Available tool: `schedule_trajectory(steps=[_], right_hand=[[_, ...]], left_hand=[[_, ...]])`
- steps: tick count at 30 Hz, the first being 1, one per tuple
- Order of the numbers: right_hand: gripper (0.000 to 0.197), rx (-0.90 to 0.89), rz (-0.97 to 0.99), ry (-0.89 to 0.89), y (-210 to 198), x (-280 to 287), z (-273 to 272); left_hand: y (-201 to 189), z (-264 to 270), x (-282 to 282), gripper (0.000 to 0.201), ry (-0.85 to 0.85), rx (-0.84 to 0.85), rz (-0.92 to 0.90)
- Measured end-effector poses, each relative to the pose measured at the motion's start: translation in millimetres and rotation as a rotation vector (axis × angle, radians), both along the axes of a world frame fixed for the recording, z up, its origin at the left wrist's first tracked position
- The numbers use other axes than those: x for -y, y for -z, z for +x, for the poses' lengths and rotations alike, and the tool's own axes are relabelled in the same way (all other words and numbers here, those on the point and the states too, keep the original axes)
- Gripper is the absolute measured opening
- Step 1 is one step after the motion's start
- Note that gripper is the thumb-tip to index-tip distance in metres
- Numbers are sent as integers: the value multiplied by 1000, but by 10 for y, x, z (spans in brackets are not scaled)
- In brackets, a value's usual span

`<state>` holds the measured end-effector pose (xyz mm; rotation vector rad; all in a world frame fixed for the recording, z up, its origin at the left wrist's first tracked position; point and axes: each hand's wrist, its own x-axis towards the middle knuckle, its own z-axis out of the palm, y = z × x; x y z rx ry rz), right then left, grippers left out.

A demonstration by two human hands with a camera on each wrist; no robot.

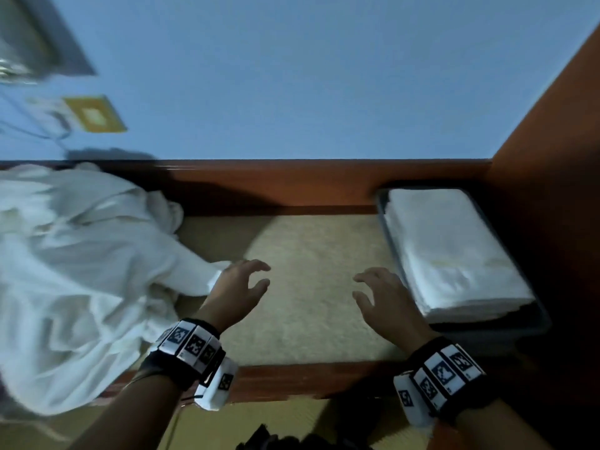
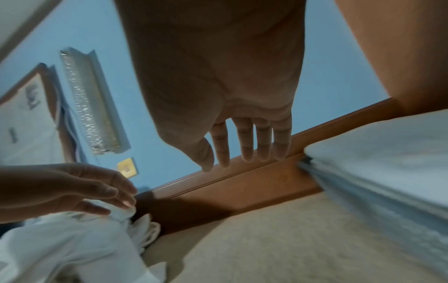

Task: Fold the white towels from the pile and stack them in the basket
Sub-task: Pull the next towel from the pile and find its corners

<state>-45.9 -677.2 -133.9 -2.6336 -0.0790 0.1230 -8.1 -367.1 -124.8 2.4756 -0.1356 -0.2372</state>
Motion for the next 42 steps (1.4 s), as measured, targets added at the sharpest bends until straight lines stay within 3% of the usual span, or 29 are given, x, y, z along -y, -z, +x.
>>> schedule_trajectory(steps=[7, 14, 17, 22, 26, 31, 32, 35, 38, 42], right_hand=[[27, 85, 38, -242, -293, -1545, 200], [27, 139, 96, -499, -521, -2948, 614], [29, 135, 113, -613, -632, -3527, 843], [34, 72, 123, -726, -785, -4431, 1256], [41, 59, 106, -707, -754, -5233, 1757], [67, 53, 101, -625, -552, -6134, 2469], [64, 65, 77, -627, -512, -6252, 2594], [22, 181, 30, -704, -547, -6424, 2787], [15, 231, 256, -697, -870, -6350, 2811], [7, 336, 536, -788, -1633, -5931, 2621]], left_hand=[[-380, -736, -1663, 21, -339, 80, -64], [-604, -1130, -2671, 23, -595, 153, -86], [-610, -1123, -2996, 22, -668, 175, -73], [-544, -934, -3381, 20, -716, 52, 19], [-518, -704, -3643, 21, -771, 57, 27], [-479, -443, -3933, 29, -813, 68, 48], [-496, -405, -3983, 30, -811, 68, 50], [-580, -330, -4132, 33, -818, 101, 52], [-685, -292, -4273, 42, -849, 135, 42], [-857, -85, -4391, 85, -883, 243, 4]])
